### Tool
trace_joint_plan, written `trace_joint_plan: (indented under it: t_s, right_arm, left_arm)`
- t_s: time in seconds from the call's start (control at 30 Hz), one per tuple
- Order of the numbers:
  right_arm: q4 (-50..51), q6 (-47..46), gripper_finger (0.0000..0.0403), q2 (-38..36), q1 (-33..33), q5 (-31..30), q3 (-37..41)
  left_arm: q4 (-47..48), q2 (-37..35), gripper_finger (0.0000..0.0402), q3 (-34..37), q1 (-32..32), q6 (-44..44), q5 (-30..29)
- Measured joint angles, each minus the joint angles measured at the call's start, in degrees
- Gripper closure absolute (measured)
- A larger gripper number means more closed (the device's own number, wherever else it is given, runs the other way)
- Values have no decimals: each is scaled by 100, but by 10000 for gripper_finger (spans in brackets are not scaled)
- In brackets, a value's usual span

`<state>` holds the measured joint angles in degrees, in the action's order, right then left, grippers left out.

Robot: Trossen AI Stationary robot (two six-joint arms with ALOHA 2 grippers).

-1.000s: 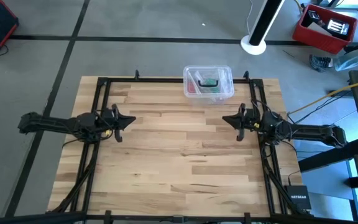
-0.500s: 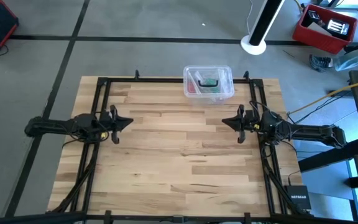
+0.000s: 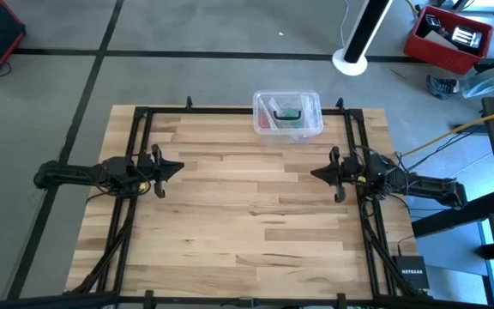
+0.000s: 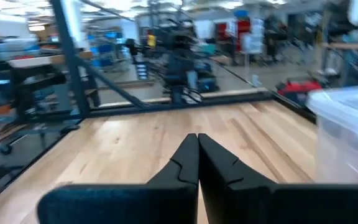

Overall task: Roll bandage
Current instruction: Return to Home Position

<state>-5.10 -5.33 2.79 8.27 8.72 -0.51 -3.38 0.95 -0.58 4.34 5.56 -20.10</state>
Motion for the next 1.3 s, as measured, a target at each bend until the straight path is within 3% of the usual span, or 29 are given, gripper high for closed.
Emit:
trace_joint_plan:
  t_s: [0.27, 0.7, 1.3]
  right_arm:
    - [223, -11, 396, -254, 0, 211, 2]
    - [408, -517, 395, -139, 0, -915, 3]
    - [426, -491, 395, -142, 0, -869, 4]
  left_arm:
    - [0, 1, 389, 2, 0, 0, -2]
    - [2, 2, 389, 2, 0, 1, -5]
    - [2, 2, 389, 4, 0, 0, -4]
